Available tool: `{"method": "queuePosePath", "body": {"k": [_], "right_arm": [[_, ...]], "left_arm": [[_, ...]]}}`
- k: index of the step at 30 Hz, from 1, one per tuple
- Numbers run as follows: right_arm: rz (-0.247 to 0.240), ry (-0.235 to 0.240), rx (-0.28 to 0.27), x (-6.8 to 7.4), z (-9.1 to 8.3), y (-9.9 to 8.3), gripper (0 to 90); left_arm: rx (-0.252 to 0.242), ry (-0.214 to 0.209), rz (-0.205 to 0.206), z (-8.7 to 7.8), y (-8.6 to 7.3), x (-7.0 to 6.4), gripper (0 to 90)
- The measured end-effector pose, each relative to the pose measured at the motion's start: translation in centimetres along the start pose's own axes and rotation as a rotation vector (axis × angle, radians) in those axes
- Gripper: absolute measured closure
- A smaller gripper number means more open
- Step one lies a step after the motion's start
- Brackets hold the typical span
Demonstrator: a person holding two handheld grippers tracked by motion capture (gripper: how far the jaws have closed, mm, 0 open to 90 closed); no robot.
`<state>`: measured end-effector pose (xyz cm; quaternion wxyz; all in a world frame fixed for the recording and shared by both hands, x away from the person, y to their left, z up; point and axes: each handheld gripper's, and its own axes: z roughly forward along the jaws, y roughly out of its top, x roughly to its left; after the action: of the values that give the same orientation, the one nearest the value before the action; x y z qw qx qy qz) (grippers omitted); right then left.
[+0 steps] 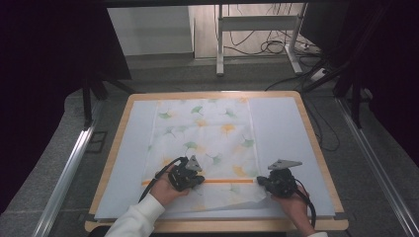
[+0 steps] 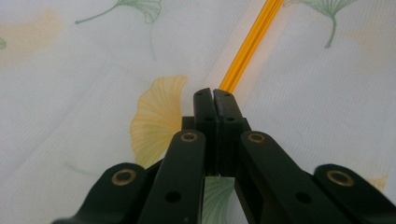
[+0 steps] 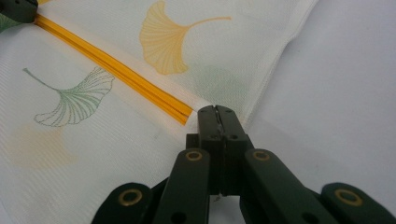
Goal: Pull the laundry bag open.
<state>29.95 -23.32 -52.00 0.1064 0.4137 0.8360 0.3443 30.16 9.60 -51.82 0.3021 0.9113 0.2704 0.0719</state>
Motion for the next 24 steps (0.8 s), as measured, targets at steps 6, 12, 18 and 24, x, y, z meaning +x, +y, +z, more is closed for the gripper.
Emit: {"method": "queuePosePath", "body": {"k": [6, 12, 18, 24], "right_arm": [[0.001, 0.0, 0.0, 0.0, 0.0, 0.0, 89.9], [0.002, 0.0, 0.001, 0.0, 0.0, 0.0, 89.9], [0.002, -0.001, 0.002, 0.0, 0.0, 0.0, 89.9], [0.002, 0.0, 0.002, 0.0, 0.0, 0.0, 89.9]], "left_arm": [[-0.009, 0.006, -0.024, -0.4, -0.8, 0.1, 90.0], [-0.004, 0.011, -0.023, -0.8, -1.2, 0.2, 90.0], [-0.002, 0.018, -0.036, -1.3, -1.9, 0.6, 90.0], [-0.001, 0.021, -0.047, -1.6, -2.3, 0.8, 90.0]]}}
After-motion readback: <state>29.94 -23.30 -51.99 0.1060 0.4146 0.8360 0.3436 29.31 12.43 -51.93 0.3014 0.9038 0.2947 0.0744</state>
